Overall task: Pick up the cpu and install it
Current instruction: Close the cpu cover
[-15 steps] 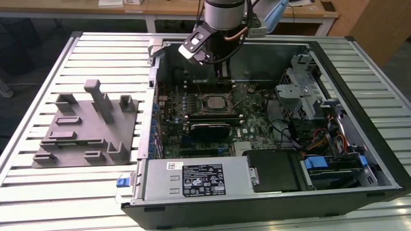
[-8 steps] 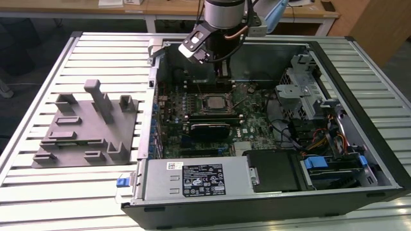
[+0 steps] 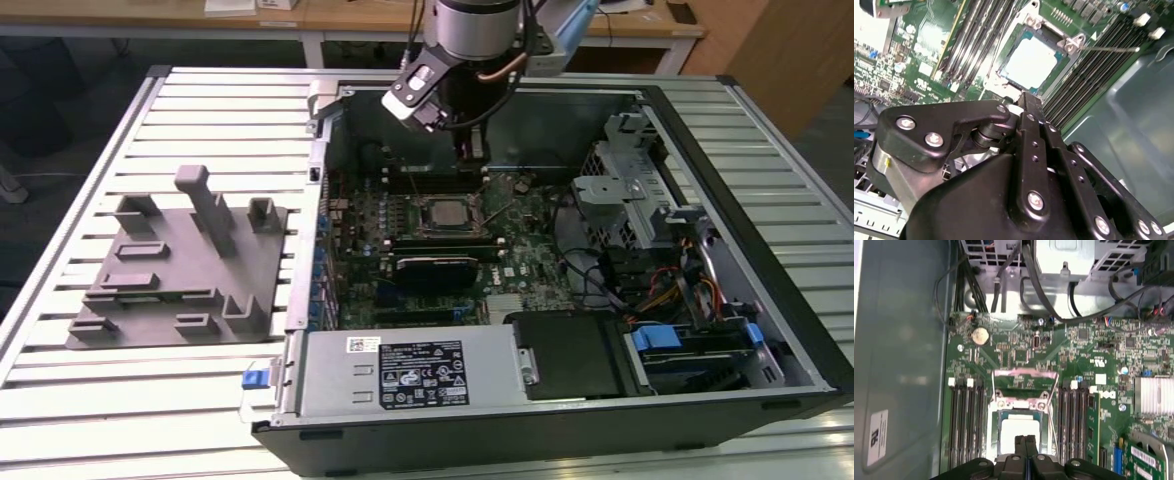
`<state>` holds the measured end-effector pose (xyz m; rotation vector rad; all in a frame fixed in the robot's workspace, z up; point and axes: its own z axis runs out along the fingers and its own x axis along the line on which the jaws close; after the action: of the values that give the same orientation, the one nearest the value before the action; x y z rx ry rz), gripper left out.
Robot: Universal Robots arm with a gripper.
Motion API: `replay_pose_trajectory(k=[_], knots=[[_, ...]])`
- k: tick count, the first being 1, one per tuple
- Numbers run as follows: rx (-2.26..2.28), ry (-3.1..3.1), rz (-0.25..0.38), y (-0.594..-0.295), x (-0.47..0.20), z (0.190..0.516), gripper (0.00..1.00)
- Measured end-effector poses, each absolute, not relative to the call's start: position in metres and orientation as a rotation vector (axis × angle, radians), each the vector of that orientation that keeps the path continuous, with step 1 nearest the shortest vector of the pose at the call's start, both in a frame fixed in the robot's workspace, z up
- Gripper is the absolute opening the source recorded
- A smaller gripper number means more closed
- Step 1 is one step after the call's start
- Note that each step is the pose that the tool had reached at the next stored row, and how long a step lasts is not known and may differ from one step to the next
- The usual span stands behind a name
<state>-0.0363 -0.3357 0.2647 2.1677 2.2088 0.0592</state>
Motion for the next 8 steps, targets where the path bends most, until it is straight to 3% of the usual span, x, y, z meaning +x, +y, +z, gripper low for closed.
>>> replay_pose_trajectory(k=[8], knots=[[2.168, 2.209, 0.059, -0.336, -0.022, 0.265, 0.11]])
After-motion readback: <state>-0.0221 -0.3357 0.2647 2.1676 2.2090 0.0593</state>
